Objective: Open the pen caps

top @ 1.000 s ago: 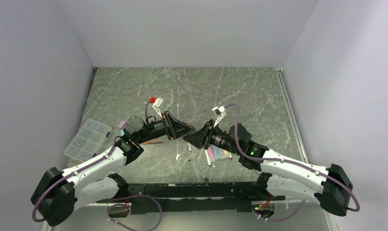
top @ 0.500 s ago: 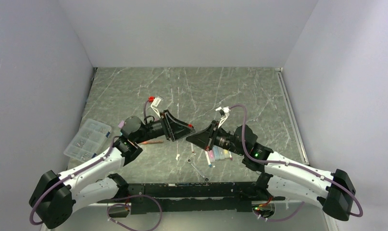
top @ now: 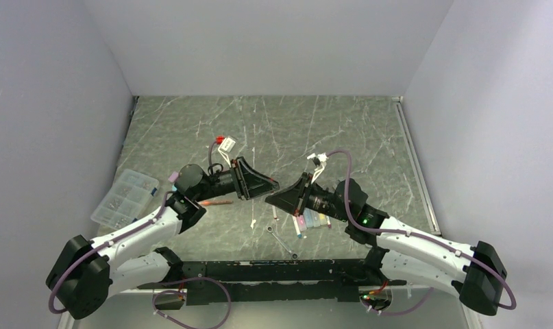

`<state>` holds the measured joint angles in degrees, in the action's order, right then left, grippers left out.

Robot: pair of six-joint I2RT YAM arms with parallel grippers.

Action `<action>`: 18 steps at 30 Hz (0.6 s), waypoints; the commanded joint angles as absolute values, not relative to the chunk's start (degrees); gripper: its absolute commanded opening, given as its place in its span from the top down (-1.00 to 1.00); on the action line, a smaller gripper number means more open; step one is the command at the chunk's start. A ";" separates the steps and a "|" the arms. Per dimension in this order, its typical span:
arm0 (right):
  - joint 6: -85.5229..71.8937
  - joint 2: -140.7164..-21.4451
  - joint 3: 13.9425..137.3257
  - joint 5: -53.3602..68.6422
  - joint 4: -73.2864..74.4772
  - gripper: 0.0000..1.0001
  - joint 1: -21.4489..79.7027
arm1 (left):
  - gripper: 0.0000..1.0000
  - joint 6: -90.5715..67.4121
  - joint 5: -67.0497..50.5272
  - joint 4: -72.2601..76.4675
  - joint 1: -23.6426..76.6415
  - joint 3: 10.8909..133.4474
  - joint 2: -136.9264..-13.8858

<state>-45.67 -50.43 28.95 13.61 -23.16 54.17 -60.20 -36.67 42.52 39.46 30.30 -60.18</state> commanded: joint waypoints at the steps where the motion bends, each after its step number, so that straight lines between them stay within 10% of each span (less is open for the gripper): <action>1: -45.88 -48.93 28.75 13.37 -25.39 1.00 53.97 | 0.26 -60.29 -38.94 44.73 39.63 32.60 -60.12; 9: -45.89 -48.29 28.20 11.35 -25.09 1.00 53.88 | 0.34 -60.02 -40.14 43.39 39.88 32.29 -60.29; 18: -45.34 -48.82 28.54 10.94 -24.30 1.00 53.88 | 1.00 -59.52 -39.81 42.69 40.08 32.32 -60.13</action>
<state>-45.69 -49.08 28.21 12.64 -22.85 54.13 -60.10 -38.11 41.60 39.46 30.30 -60.60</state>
